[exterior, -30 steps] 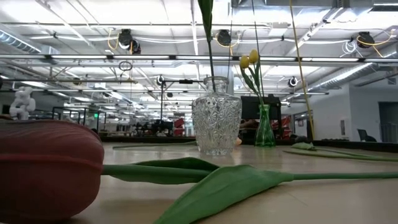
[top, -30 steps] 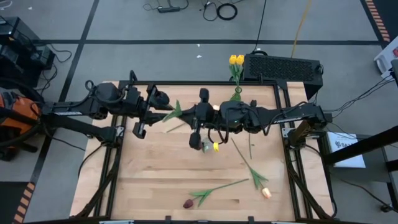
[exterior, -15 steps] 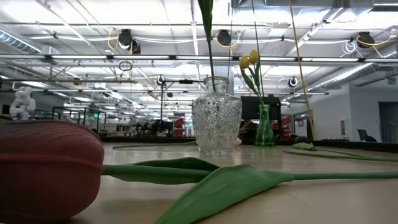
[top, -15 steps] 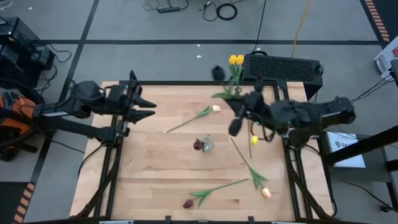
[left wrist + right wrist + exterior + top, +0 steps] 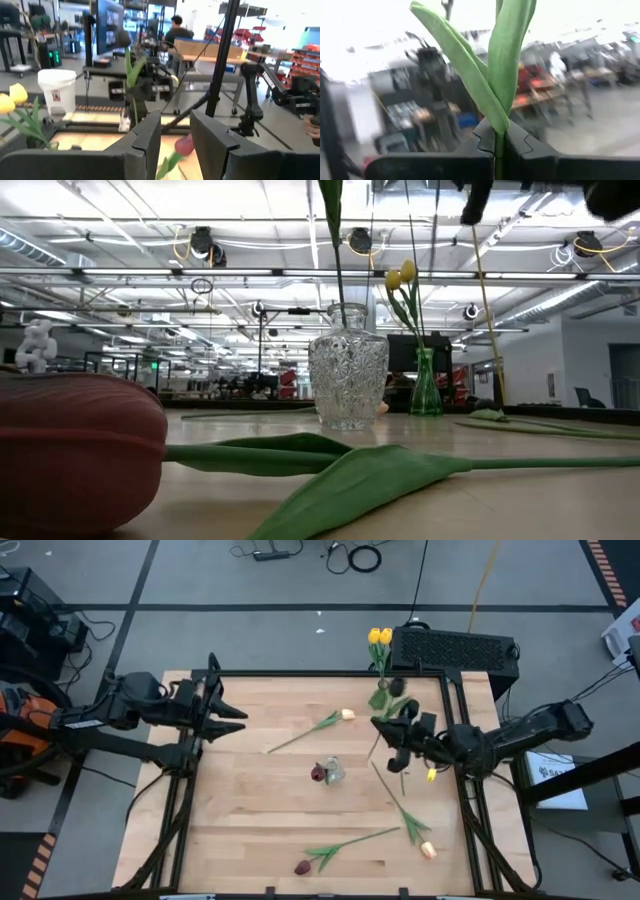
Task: Sort flowers into vase by color
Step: Put the bottom black tulip into the transparent vase
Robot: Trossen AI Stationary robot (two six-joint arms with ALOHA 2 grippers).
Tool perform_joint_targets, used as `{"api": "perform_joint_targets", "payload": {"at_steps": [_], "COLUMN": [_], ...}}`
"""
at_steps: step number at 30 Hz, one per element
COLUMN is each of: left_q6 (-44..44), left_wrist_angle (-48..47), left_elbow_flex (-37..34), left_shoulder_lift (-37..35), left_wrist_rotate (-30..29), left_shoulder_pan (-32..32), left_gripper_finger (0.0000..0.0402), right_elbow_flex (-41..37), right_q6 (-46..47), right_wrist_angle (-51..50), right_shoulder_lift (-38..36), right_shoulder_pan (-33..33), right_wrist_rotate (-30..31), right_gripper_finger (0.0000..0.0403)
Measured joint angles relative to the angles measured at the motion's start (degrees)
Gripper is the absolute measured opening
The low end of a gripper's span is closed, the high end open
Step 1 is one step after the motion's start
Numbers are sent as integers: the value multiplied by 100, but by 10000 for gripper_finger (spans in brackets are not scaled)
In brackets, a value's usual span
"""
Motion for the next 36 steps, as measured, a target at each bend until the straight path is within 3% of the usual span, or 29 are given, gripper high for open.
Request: {"api": "perform_joint_targets", "payload": {"at_steps": [2,7,15,26,36], "left_q6": [-2,-2,0,7,99], "left_wrist_angle": [-22,-64,-75,-643,-903], "left_elbow_flex": [0,0,0,0,0], "left_shoulder_lift": [26,49,49,49,49], "left_wrist_rotate": [0,0,0,-154,-501], "left_shoulder_pan": [0,0,-7,-7,-7], "left_gripper_finger": [112,112,112,112,112], "right_elbow_flex": [-258,-72,496,1089,1108], "right_q6": [136,242,332,706,706], "right_wrist_angle": [562,553,553,529,894], "right_shoulder_lift": [107,447,946,2087,2302], "right_shoulder_pan": [-292,-779,-1100,-1119,-1162], "right_wrist_rotate": [-503,-1712,-2648,-3102,-3094], "right_gripper_finger": [0,0,0,0,0]}}
